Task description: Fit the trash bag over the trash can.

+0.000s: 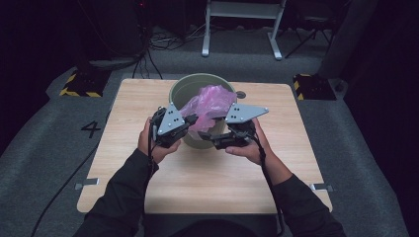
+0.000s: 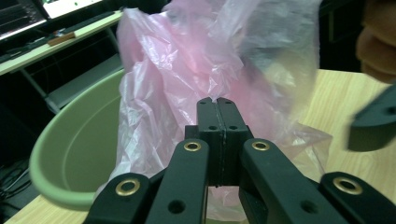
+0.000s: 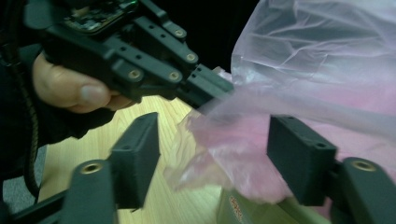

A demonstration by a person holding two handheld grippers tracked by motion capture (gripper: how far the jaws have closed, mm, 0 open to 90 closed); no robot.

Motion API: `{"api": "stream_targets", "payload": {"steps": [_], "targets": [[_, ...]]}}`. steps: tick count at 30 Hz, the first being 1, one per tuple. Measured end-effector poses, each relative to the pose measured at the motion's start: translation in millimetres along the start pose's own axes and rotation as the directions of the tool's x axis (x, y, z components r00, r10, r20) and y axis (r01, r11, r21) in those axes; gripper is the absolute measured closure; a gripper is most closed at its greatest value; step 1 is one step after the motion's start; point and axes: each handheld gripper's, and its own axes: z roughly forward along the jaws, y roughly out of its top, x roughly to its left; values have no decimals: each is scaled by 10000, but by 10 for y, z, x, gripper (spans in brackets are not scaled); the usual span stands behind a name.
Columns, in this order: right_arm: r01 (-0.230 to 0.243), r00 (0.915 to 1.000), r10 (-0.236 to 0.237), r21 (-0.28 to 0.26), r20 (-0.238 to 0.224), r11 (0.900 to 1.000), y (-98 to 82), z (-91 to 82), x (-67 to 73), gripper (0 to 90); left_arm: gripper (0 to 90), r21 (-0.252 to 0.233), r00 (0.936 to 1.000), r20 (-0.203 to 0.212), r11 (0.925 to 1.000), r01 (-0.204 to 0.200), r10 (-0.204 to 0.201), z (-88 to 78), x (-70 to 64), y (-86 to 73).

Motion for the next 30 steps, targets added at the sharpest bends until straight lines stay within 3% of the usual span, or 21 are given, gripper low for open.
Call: {"api": "stream_targets", "payload": {"steps": [4,7,9,14,21,23,26,30], "targets": [[8,9986,-16,154,521,9999,-8,23,-27,659,899,-47,10000,-2,9999,89,-89,-8,14,-11],[18,9983,-27,152,575,9999,-31,10,-64,816,899,-45,9998,-87,9999,150,-150,-33,43,-21],[62,9994,-65,96,349,9999,-58,-22,-89,879,899,-93,9995,-152,9996,258,-259,-50,78,-36],[-39,9993,38,26,361,10000,-129,-154,-134,900,899,-205,9980,-371,9985,512,-519,-97,165,-82],[-612,9965,623,-217,550,9979,-259,-436,-240,900,899,-236,9940,-787,9970,743,-759,-217,285,-140],[-714,9946,730,-242,731,9972,-298,-493,-267,900,899,-228,9929,-838,9963,824,-840,-242,314,-156],[-1127,9917,1152,-442,579,9926,-371,-568,-346,900,899,-167,9923,-878,9962,860,-872,-268,350,-177],[-1510,9827,1554,-500,1009,9873,-452,-628,-462,900,899,-96,9921,-940,9965,828,-834,-289,382,-191]]}}
